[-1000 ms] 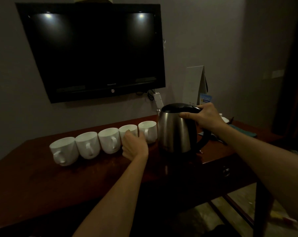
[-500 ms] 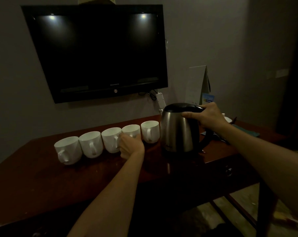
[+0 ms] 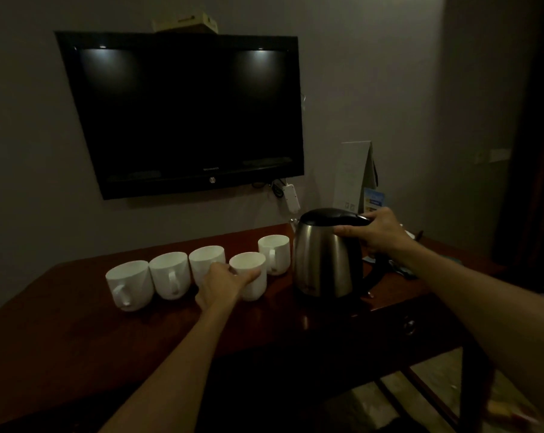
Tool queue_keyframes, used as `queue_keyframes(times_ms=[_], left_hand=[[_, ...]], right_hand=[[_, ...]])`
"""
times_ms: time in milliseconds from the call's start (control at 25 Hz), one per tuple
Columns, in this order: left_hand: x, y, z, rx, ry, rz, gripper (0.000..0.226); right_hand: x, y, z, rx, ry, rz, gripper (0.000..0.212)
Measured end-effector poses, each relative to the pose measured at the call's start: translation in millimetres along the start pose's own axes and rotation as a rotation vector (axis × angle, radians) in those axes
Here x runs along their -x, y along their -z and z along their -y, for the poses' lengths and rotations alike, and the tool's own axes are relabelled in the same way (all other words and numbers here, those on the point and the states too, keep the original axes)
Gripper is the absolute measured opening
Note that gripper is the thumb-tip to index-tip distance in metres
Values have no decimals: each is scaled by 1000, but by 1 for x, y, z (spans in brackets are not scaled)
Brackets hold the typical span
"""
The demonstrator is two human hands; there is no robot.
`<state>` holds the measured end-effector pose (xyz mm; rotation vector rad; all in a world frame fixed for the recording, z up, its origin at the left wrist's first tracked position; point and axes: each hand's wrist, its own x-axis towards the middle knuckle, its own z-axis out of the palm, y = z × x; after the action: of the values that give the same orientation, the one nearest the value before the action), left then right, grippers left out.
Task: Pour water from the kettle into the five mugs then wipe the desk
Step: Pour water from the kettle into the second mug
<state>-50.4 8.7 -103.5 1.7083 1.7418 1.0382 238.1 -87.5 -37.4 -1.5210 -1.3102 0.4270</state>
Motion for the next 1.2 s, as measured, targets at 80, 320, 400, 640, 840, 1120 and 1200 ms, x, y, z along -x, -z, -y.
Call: queue_keyframes(times_ms=[80, 320, 400, 640, 840, 1120, 1200], left_hand=[[-4, 9, 6, -14, -53, 90, 46], [3, 30, 11, -113, -186, 210, 44], [2, 36, 11, -137, -201, 226, 46], [-7, 41, 29, -117, -214, 265, 88], [-3, 37, 30, -105, -222, 234, 90], [-6, 34, 32, -105, -220, 226, 60], [-7, 33, 33, -114, -219, 223, 58]], right_hand=[[8, 7, 6, -26, -24, 44, 41], [23, 23, 35, -1, -37, 194, 33], [23, 22, 43, 20, -32, 218, 28], [12, 18, 55, 90, -21, 274, 49], [5, 15, 62, 132, 13, 330, 68], [-1, 5, 80, 210, 28, 359, 35], [-4, 2, 84, 245, 37, 374, 37]])
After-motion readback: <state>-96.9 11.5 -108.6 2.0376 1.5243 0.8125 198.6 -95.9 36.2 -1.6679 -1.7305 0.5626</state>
